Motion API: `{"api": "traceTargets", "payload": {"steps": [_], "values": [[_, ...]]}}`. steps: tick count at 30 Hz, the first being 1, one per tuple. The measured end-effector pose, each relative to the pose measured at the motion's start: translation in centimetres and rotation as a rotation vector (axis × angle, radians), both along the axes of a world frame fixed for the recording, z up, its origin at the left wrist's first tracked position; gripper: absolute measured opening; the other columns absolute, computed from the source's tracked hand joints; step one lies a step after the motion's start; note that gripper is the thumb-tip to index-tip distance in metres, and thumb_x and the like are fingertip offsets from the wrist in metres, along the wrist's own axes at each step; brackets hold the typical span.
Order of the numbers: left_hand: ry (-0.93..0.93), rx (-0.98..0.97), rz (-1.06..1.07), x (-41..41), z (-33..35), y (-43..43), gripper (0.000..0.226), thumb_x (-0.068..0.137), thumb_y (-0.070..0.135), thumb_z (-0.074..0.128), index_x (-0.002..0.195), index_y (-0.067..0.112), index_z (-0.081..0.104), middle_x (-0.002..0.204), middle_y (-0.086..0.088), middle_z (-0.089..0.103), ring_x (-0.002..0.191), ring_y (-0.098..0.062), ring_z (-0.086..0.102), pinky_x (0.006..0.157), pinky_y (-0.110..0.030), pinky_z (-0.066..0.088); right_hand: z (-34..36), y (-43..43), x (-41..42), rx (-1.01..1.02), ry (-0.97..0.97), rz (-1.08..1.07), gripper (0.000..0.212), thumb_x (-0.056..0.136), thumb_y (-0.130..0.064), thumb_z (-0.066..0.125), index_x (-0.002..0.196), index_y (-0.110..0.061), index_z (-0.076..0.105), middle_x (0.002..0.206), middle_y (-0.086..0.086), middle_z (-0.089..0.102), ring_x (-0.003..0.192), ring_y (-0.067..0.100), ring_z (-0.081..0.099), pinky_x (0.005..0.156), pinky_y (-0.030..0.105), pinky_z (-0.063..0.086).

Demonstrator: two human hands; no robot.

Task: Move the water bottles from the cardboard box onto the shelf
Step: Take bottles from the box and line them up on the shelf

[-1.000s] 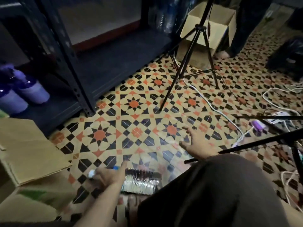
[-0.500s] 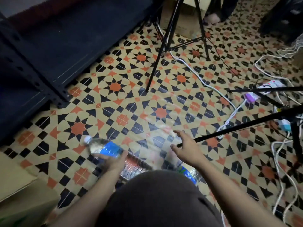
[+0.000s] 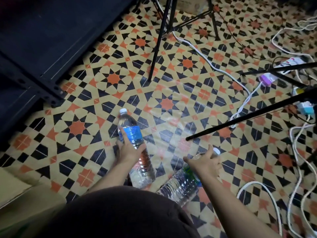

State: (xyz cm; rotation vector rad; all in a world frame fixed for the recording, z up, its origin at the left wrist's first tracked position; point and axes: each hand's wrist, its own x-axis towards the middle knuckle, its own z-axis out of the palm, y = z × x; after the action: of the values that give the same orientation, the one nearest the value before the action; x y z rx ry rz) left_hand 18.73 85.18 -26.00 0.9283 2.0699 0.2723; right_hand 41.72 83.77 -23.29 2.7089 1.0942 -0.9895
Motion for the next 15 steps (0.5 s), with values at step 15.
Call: {"api": "traceTargets", "payload": {"steps": [15], "values": [[0.058, 0.022, -0.212, 1.2, -1.6, 0.4, 0.120, 0.076, 0.050, 0.078, 0.156, 0.011, -0.002, 0.151, -0.009, 0.024, 0.133, -0.034, 0.040, 0.104, -0.049, 0.040, -3.0, -3.1, -1.0, 0.007, 0.184, -0.397, 0.110, 0.064, -0.039, 0.089, 0.141, -0.011, 0.015, 0.132, 0.022, 0.050, 0.114, 0.038, 0.055, 0.088, 0.041, 0.044]]}}
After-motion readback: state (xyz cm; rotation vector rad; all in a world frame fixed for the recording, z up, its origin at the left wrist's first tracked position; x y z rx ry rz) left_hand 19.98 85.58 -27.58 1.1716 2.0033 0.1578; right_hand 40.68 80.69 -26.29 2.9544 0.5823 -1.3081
